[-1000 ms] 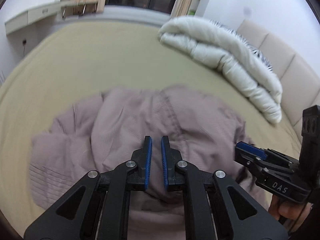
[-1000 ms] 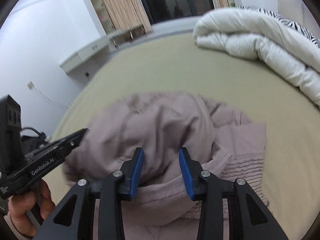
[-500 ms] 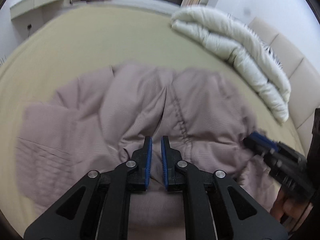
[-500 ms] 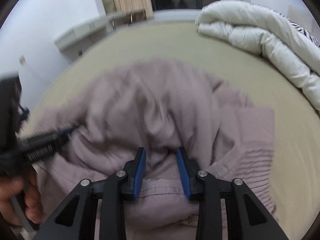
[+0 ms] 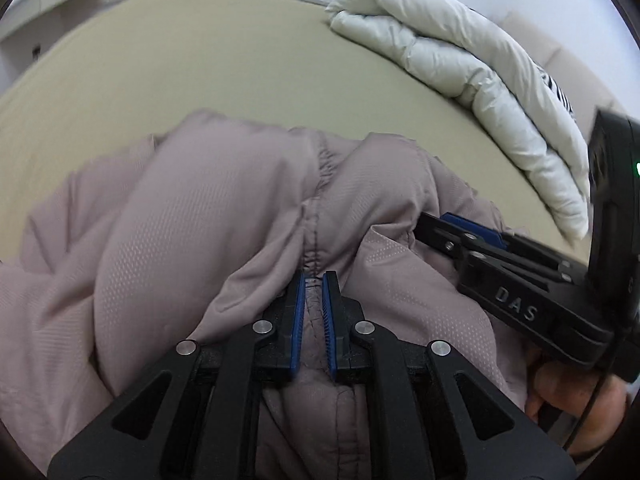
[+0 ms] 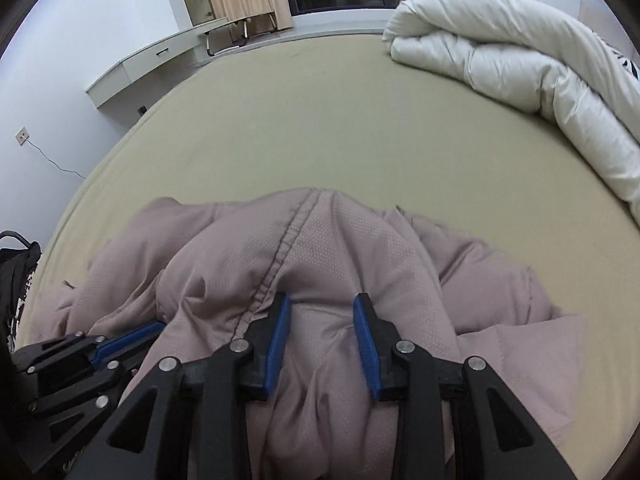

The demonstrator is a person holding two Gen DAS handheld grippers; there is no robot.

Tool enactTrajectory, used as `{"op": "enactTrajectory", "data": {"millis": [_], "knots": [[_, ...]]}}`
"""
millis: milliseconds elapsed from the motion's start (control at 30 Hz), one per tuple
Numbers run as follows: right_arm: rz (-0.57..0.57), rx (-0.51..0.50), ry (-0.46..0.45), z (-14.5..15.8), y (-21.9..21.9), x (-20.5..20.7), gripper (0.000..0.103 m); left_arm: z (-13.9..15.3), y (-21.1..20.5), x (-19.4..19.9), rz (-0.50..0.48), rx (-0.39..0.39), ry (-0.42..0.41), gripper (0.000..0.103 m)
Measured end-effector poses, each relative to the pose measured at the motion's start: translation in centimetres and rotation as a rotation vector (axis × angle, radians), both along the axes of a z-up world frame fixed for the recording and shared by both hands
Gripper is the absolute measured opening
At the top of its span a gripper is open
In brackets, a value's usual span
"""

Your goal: Fold large clothes

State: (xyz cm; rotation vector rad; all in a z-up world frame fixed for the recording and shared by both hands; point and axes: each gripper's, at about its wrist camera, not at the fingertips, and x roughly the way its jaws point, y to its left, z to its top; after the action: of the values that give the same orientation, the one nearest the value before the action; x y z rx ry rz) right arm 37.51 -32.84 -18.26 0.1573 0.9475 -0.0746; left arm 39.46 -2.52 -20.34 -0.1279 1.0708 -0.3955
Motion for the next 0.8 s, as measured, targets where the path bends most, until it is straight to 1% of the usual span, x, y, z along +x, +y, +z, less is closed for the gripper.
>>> {"op": "enactTrajectory", "data": {"millis": [33, 133, 233, 300, 333, 367, 400, 433, 467, 533, 600, 633, 667, 700, 733, 800], "knots": [[0.001, -0.006, -0.01, -0.2, 0.1, -0.2, 0.036, -0.4, 0.2, 0.1, 0.006, -0.009, 0.001, 0.009], [0.022, -0.06, -0.036, -1.0, 0.8, -0.5, 0.036, -1.6, -0.4, 0.6, -0.007, 0.021, -0.029, 0.009], [0.029, -0.098, -0.024, -1.4, 1.4, -0.5, 0.037, -2.3, -0.5, 0.8, -0.003, 0.031, -0.033, 0.008], [0.029, -0.103, -0.008, -0.2, 1.9, -1.0, 0.038, -1.3, 0.1, 0.3, 0.007, 0.013, -0.023, 0.009], [0.004, -0.083, -0.023, 1.2, 1.8, -1.8, 0.038, -0.4, 0.4, -0.1, 0.017, 0.007, -0.022, 0.009], [-0.002, -0.042, -0.079, 3.1, 1.6, -3.4, 0.038, 0.9, 1.0, -1.0, 0.026, 0.001, -0.043, 0.009], [0.009, -0.021, -0.145, 4.9, 1.7, -5.4, 0.038, 2.3, 1.7, -2.2, 0.033, -0.003, -0.082, 0.009], [0.017, -0.026, -0.179, 6.0, 1.9, -6.8, 0.038, 3.4, 2.3, -3.2, 0.043, -0.009, -0.114, 0.009], [0.033, -0.028, -0.208, 7.1, 2.4, -8.7, 0.038, 4.3, 3.3, -4.3, 0.055, -0.021, -0.15, 0.009], [0.071, -0.012, -0.224, 7.6, 3.3, -10.8, 0.038, 5.0, 4.5, -5.7, 0.073, -0.026, -0.178, 0.009], [0.123, -0.027, -0.186, 6.7, 5.0, -11.7, 0.038, 4.0, 5.0, -5.9, 0.076, 0.01, -0.165, 0.009], [0.151, -0.046, -0.146, 5.3, 5.9, -11.6, 0.038, 3.1, 5.1, -5.9, 0.078, 0.026, -0.145, 0.009], [0.164, -0.059, -0.097, 3.8, 6.6, -11.2, 0.038, 1.7, 5.4, -5.4, 0.081, 0.021, -0.1, 0.009], [0.167, -0.062, -0.044, 2.3, 6.9, -10.8, 0.038, 0.7, 5.6, -5.2, 0.082, 0.015, -0.076, 0.009], [0.158, -0.059, -0.019, 0.8, 6.8, -10.5, 0.038, 0.1, 5.7, -5.1, 0.084, 0.01, -0.073, 0.009], [0.152, -0.078, -0.06, -0.7, 6.7, -10.4, 0.039, -0.8, 5.3, -5.1, 0.075, 0.026, -0.078, 0.009]]}}
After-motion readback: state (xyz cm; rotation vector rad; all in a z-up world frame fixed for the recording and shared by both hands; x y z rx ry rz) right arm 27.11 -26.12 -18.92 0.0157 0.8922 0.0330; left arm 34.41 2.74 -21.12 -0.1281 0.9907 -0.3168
